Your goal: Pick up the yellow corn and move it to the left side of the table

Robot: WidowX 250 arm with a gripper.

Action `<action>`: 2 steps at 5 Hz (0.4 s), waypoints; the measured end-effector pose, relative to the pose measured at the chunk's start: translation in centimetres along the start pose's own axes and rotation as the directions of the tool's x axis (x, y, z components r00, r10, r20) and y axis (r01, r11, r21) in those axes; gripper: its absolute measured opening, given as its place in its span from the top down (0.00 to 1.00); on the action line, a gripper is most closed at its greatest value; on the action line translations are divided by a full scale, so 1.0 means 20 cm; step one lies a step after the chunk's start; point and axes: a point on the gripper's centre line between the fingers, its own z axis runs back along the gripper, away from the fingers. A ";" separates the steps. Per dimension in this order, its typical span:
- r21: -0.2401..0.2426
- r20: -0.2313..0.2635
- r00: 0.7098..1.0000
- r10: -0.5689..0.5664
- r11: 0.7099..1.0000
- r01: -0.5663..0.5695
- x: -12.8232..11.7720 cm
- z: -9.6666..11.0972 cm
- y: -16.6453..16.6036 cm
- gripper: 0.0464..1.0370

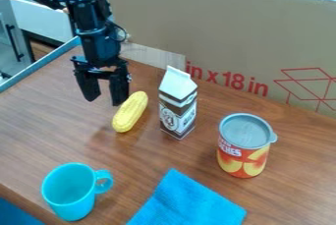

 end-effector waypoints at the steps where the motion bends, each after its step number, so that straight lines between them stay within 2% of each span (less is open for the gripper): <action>1: 0.007 0.003 1.000 -0.029 1.000 0.029 0.02 -0.01 -0.06 0.04; 2: 0.015 -0.006 0.999 -0.043 0.999 0.043 0.02 -0.04 -0.12 0.04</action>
